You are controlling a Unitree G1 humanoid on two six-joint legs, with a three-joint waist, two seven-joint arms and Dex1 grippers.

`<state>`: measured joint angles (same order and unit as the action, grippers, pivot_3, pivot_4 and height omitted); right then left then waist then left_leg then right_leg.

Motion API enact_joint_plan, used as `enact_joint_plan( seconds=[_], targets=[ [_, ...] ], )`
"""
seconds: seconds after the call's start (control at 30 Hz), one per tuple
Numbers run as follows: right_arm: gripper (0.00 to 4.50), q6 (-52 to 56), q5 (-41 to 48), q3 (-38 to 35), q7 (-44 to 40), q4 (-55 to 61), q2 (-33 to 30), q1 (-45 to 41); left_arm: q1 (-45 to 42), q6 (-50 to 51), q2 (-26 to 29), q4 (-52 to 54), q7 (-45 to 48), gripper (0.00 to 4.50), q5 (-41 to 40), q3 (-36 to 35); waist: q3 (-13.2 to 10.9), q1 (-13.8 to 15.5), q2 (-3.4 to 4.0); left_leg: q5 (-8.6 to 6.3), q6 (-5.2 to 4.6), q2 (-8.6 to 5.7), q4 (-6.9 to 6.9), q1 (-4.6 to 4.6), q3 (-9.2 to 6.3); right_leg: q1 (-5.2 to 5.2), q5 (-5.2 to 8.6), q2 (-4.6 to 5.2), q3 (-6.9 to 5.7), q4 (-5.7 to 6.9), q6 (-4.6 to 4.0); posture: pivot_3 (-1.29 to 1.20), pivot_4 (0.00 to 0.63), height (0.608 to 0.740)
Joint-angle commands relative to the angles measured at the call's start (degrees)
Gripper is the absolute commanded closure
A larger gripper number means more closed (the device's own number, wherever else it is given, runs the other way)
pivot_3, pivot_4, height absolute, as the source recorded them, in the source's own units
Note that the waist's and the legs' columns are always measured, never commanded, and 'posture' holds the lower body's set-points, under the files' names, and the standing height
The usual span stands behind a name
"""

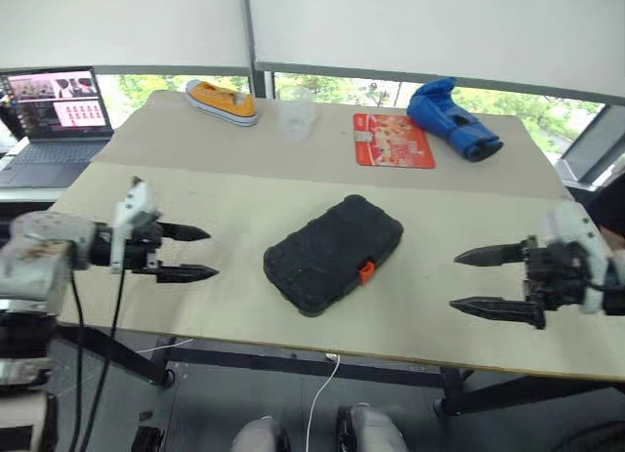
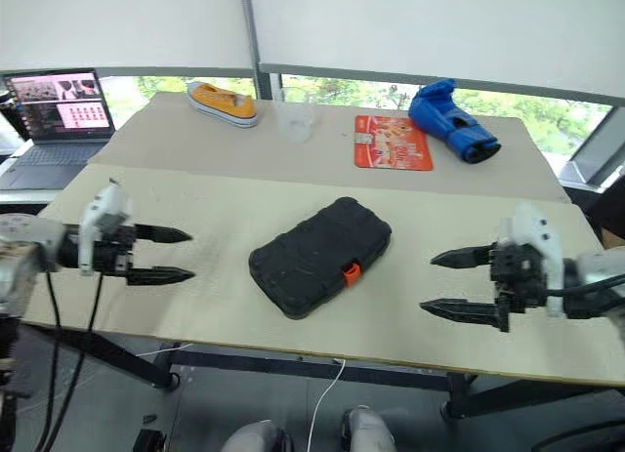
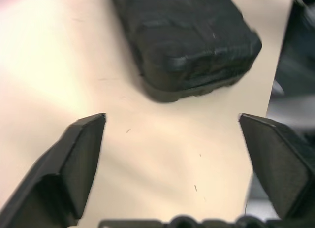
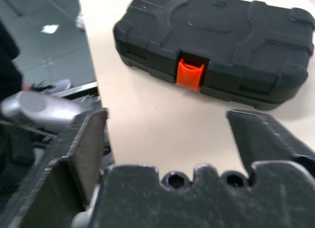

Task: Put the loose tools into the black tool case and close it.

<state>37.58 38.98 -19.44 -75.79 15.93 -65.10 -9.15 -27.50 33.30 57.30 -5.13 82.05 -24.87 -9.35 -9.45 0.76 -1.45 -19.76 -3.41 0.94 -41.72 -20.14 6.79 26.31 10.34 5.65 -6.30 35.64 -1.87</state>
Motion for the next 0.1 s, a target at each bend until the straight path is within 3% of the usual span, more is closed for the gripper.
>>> enact_joint_plan(
  seconds=[0.03,0.1],
  targets=[
    [0.06,-2.19,-0.85,1.25,-2.07,-3.87,-0.82,-3.03,3.59,2.87,0.75,4.95,-3.23,0.02,-3.34,-4.84,-0.03,0.34,0.05,-0.02,-0.03,-0.09,0.0,-0.04,-0.02,0.0,0.03,0.12,-0.04,-0.01,0.06,0.0,0.15,0.724],
    [0.06,-4.46,-2.7,3.25,-2.21,-4.85,-0.06,-3.94,5.39,2.29,0.79,6.51,-3.99,0.02,-3.55,-5.27,-0.03,0.47,0.05,-0.03,-0.05,-0.17,0.0,-0.1,-0.06,0.0,0.06,0.26,-0.15,-0.01,0.1,0.0,0.15,0.724]
  ],
)
